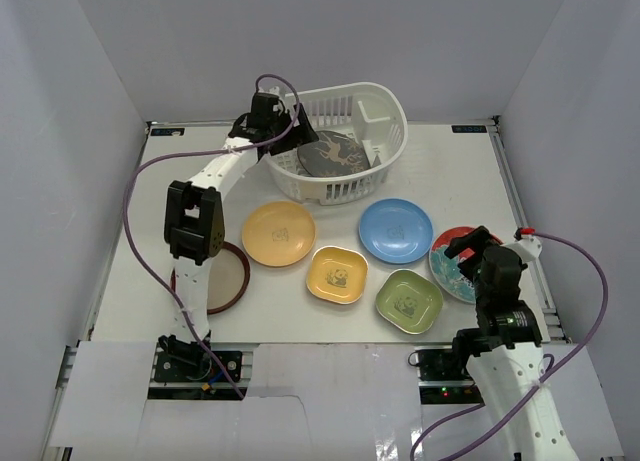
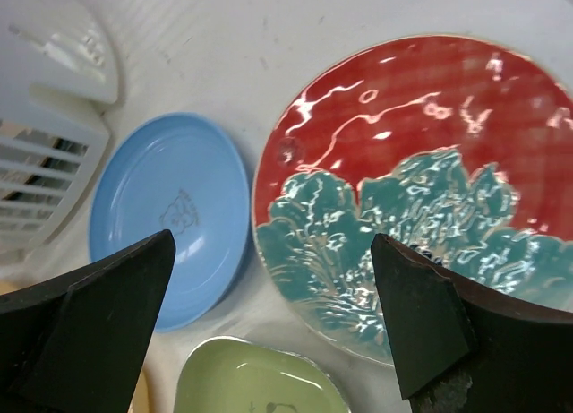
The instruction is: Place the plates into the plastic bin on the countertop
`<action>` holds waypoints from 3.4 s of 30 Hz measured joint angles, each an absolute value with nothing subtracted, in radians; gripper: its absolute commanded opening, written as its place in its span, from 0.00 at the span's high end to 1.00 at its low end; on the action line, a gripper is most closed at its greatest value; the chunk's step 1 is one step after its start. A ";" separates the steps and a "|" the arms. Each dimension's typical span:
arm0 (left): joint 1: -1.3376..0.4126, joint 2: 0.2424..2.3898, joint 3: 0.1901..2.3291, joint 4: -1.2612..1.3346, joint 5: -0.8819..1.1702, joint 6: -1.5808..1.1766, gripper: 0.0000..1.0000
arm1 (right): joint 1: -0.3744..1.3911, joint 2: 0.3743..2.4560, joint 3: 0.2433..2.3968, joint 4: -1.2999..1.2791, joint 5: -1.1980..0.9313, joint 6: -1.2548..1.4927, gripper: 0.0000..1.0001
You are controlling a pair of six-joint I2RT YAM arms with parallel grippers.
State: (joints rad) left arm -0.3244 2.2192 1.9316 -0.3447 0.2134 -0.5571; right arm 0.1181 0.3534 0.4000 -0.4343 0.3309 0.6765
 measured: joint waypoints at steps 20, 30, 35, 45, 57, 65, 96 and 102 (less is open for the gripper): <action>-0.621 1.236 1.265 -0.311 0.030 -0.389 0.02 | -0.335 0.596 0.423 -0.573 0.592 0.700 0.04; -0.644 0.975 1.031 -0.292 0.088 -0.366 0.02 | -0.527 0.713 0.347 -0.486 0.208 0.672 0.00; -0.644 0.991 0.992 -0.277 0.124 -0.361 0.02 | -0.581 0.686 0.272 -0.365 0.059 0.690 0.12; -0.644 0.964 0.970 -0.251 0.128 -0.355 0.02 | -0.614 0.580 0.079 -0.103 -0.109 0.857 0.71; -0.644 0.993 0.957 -0.239 0.157 -0.360 0.02 | -0.616 0.562 0.170 -0.148 -0.171 0.900 0.92; -0.643 1.075 0.957 -0.183 0.345 -0.458 0.02 | -0.616 0.593 0.228 -0.127 -0.252 0.944 0.92; -0.685 1.684 1.290 0.065 0.534 -0.778 0.64 | -0.220 0.722 0.483 0.256 -0.654 1.119 0.92; -0.683 1.678 1.304 0.090 0.524 -0.844 1.00 | -0.182 0.753 0.467 0.310 -0.622 1.091 0.92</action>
State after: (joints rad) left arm -0.6827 1.6779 1.3045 0.0898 0.5240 -0.8436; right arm -0.1822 0.7528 0.4667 0.3096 -0.6220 1.0912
